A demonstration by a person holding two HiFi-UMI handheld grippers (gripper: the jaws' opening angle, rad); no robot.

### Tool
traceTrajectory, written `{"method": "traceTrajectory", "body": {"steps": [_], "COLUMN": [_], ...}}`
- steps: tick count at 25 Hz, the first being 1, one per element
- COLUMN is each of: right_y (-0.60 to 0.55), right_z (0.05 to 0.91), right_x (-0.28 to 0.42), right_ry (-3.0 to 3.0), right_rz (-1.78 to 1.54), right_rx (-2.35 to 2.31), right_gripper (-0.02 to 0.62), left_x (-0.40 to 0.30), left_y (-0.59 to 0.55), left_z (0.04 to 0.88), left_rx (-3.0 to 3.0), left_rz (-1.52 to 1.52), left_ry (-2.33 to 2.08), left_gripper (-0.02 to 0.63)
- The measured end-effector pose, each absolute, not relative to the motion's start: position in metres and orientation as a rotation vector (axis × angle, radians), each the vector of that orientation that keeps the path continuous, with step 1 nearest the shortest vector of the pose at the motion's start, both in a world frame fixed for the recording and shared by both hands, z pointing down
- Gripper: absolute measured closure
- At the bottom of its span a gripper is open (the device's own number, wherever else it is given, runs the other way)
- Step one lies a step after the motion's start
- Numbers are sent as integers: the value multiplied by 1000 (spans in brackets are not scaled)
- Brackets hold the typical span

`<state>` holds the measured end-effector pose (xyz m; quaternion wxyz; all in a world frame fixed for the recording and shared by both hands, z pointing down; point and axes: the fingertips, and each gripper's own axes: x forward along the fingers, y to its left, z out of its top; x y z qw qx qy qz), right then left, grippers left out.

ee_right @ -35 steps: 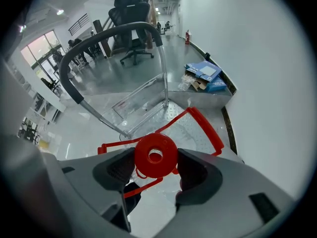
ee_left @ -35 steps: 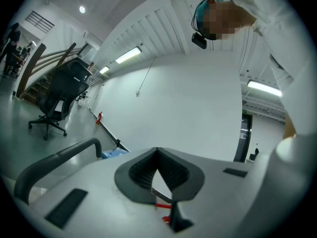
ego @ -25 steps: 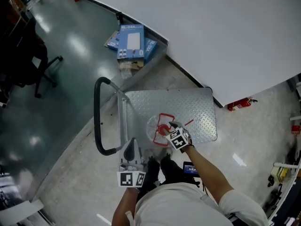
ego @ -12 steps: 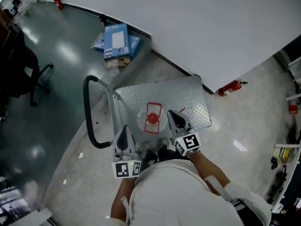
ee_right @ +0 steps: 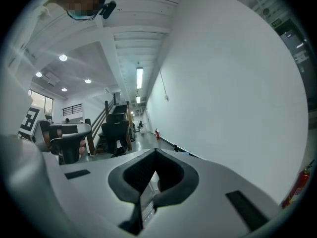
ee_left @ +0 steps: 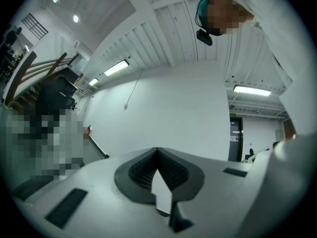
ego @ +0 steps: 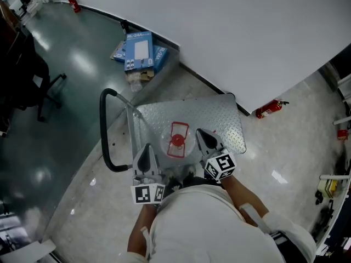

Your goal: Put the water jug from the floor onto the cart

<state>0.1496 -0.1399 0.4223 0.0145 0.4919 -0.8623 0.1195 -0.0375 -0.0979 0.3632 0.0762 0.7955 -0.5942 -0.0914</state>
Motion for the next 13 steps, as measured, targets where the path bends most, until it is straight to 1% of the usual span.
{"method": "traceTrajectory", "body": {"steps": [13], "right_y": [-147], "right_z": [422], "right_x": [144], "right_ry": [-2694], "right_rz": [357], "right_rx": [1484], "right_gripper": [584], "left_x": [-38], "left_y": [-101], "left_z": [363], "left_rx": [2379], "left_rz": [-272], "left_ry": [-1786], "left_gripper": [603]}}
